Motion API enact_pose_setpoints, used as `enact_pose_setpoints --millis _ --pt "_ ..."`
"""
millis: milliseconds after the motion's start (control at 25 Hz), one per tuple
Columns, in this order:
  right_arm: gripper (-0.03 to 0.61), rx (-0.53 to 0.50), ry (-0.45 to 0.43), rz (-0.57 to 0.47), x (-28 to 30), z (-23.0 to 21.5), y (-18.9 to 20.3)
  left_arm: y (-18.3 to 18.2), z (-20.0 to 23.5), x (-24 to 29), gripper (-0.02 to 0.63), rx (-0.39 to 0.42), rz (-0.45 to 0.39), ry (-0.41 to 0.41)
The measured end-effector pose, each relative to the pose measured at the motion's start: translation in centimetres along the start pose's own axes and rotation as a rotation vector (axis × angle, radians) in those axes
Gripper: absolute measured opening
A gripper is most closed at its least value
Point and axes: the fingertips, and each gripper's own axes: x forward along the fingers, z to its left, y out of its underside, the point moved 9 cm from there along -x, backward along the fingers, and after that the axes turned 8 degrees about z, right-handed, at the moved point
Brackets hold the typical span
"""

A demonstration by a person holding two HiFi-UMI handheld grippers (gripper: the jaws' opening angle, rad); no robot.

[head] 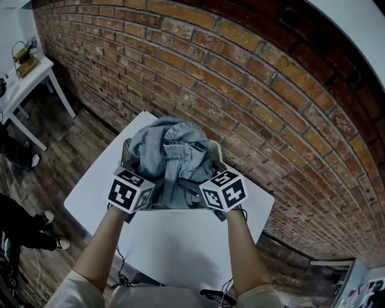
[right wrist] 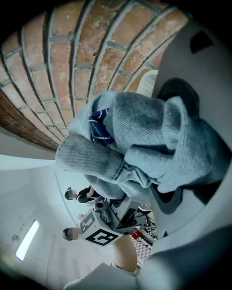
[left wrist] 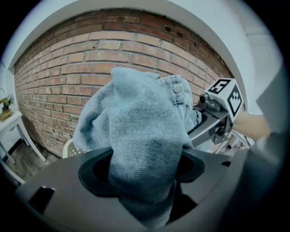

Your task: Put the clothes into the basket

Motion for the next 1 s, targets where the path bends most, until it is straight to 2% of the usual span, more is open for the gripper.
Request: enact_pose_setpoints --millis 200,440,640,800,920,1000 --pt "0.397 0.066 -0.025 0.110 1.5 -0.9 0.8 1.1 0.7 1.7 0.328 -0.065 0.095 0.037" --pt "0.401 0.097 -0.019 0.198 2.9 -1.4 1.6 2.1 1.5 2.8 0.328 -0.103 0.163 0.032" --pt "0.403 0.061 0.041 0.278 4.0 -0.8 2.0 3.2 1.5 3.8 0.328 -0.138 0.224 -0.013" --pt "0.431 0.039 0.136 0.337 4.6 -0.5 2.5 3.6 1.4 4.4 0.331 -0.164 0.286 -0.068" --pt "0.449 0.059 0.165 0.337 4.2 -0.6 2.8 3.5 1.1 4.5 0.351 -0.160 0.292 -0.092" --pt "0.449 0.107 0.161 0.297 3.6 -0.8 2.6 3.2 1.0 4.1 0.367 -0.168 0.275 -0.099"
